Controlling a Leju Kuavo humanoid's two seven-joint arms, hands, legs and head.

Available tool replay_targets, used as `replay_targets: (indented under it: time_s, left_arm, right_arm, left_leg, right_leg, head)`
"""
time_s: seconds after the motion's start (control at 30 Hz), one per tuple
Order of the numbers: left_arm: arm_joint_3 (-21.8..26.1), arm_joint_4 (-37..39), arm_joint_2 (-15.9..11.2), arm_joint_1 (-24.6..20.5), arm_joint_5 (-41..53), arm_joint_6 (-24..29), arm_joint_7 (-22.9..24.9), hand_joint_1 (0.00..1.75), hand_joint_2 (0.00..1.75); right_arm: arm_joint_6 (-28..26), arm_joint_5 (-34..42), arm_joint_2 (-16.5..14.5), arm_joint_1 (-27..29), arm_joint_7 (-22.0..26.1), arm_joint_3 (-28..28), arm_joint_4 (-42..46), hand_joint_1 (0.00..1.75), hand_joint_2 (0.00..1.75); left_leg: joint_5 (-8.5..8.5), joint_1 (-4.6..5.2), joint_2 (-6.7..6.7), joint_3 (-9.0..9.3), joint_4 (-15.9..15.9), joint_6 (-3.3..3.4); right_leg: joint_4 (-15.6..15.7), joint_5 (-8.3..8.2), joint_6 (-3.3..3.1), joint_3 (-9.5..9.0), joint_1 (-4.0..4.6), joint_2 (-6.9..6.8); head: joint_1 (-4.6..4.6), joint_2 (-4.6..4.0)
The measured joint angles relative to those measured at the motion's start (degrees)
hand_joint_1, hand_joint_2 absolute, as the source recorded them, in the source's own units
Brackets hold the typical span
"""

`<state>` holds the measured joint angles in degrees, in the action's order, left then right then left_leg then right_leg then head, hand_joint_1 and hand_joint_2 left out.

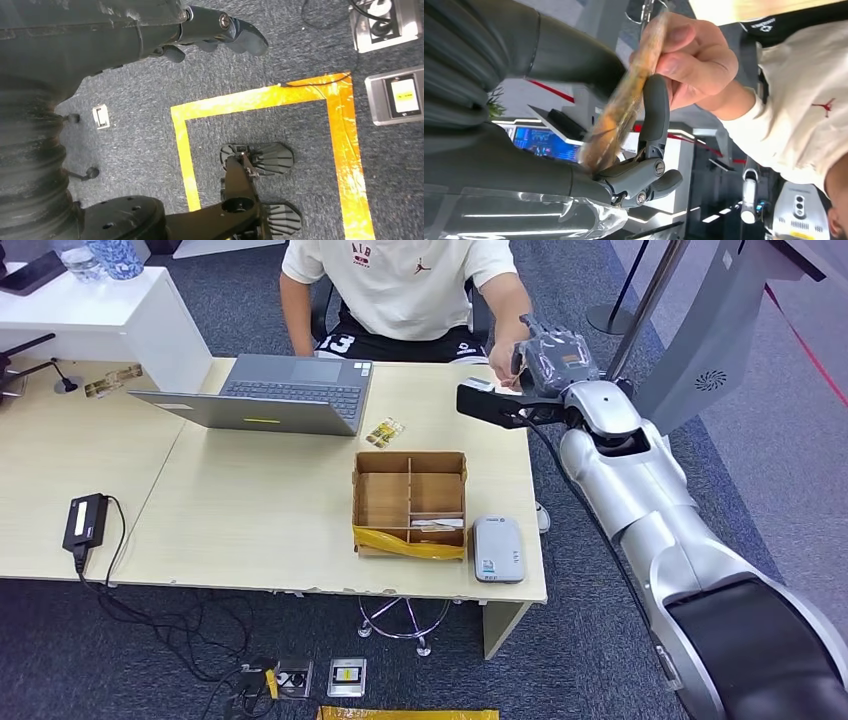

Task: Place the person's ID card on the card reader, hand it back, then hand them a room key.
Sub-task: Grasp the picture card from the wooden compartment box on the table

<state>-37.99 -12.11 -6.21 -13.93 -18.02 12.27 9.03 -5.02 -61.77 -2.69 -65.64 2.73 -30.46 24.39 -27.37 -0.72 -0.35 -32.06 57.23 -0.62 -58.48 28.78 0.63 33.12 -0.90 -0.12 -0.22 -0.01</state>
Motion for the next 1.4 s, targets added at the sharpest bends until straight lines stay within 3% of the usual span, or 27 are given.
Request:
replay_targets:
  time_s: [0.1, 0.17, 0.3, 0.5, 0.57, 0.67, 0.8, 0.9, 1.13, 1.4]
  left_arm:
    - [0.4, 0.0, -0.2, 0.2, 0.1, 0.0, -0.1, 0.00, 1.75]
    - [0.5, 0.0, -0.3, 0.3, 0.2, -0.1, -0.3, 0.00, 1.75]
    - [0.5, 0.0, -0.6, 0.5, 0.6, -0.1, -0.9, 0.00, 1.75]
    - [0.5, 0.0, -0.8, 0.7, 0.7, -0.1, -1.4, 0.00, 1.75]
    - [0.5, 0.0, -0.9, 1.0, 0.7, 0.2, -2.1, 0.00, 1.75]
    - [0.5, 0.0, -1.0, 1.4, 0.7, 0.9, -3.5, 0.00, 1.75]
    - [0.6, 0.1, -1.0, 1.8, 0.4, 2.3, -4.9, 0.00, 1.75]
    - [1.2, 0.1, -1.0, 2.5, -0.7, 3.8, -7.1, 0.00, 1.75]
    - [2.3, 0.1, -0.6, 4.5, -1.6, 4.7, -9.4, 0.00, 1.75]
    - [2.8, 0.2, -0.5, 4.8, -1.3, 4.4, -9.2, 0.00, 1.75]
  right_arm:
    - [-3.4, 0.5, 0.2, 0.0, 0.0, -0.3, -0.8, 0.00, 0.00]
    - [-7.0, 1.8, 0.4, 0.0, 0.4, -0.3, -1.2, 0.00, 0.00]
    - [-13.0, 5.4, 0.8, 0.0, 2.0, -0.3, -1.8, 0.00, 1.75]
    - [-16.0, 9.8, 1.3, 0.1, 6.1, 0.2, -2.3, 0.00, 1.75]
    - [-14.8, 12.3, 1.3, 0.5, 8.2, 0.6, -1.4, 0.00, 1.75]
    - [-5.2, 15.5, 1.4, 4.6, 5.4, 0.7, 4.5, 0.00, 1.75]
    - [14.2, 18.2, 2.0, 16.8, -6.6, -0.1, 21.8, 0.00, 1.75]
    - [20.2, 19.4, 3.1, 23.4, -9.5, -1.1, 32.6, 0.00, 1.75]
    - [24.2, 18.4, 6.4, 30.9, -9.3, -3.0, 49.7, 0.00, 1.75]
    - [24.6, 17.6, 8.6, 33.5, -8.5, -4.0, 58.1, 0.00, 1.75]
  left_leg:
    - [-0.01, 0.00, 0.04, 0.00, 0.0, 0.00]
    - [-0.01, 0.00, 0.05, 0.00, 0.0, 0.00]
    - [-0.01, -0.01, 0.05, 0.01, 0.0, 0.00]
    - [-0.01, 0.00, 0.06, 0.01, 0.0, 0.00]
    - [-0.01, -0.01, 0.06, 0.03, 0.0, 0.00]
    - [-0.01, -0.04, 0.06, 0.10, 0.0, -0.01]
    - [-0.06, -0.07, 0.04, 0.12, 0.0, -0.03]
    - [-0.07, -0.07, 0.12, 0.04, 0.0, -0.03]
    - [-0.09, -0.06, 0.19, 0.06, 0.0, -0.01]
    - [-0.09, -0.06, 0.19, 0.10, 0.0, -0.01]
  right_leg:
    - [0.0, 0.00, 0.00, 0.03, 0.00, 0.08]
    - [0.0, 0.00, 0.00, 0.04, 0.00, 0.09]
    - [0.0, 0.00, 0.00, 0.04, 0.00, 0.10]
    - [0.0, 0.00, 0.00, 0.02, 0.00, 0.11]
    - [0.0, 0.00, 0.00, 0.00, 0.01, 0.11]
    - [0.0, 0.02, -0.02, -0.06, 0.04, 0.10]
    - [0.0, 0.06, -0.06, -0.08, 0.08, 0.07]
    - [0.0, 0.06, -0.06, 0.02, 0.07, 0.12]
    - [0.0, 0.06, -0.05, 0.01, 0.06, 0.14]
    - [0.0, 0.05, -0.05, -0.02, 0.06, 0.15]
  head:
    - [-0.01, 0.00]
    - [-0.01, 0.00]
    - [-0.02, 0.01]
    - [-0.01, 0.00]
    - [-0.01, 0.00]
    - [-0.01, 0.00]
    - [-0.01, 0.01]
    - [-0.01, 0.01]
    - [-0.01, 0.00]
    - [-0.01, 0.00]
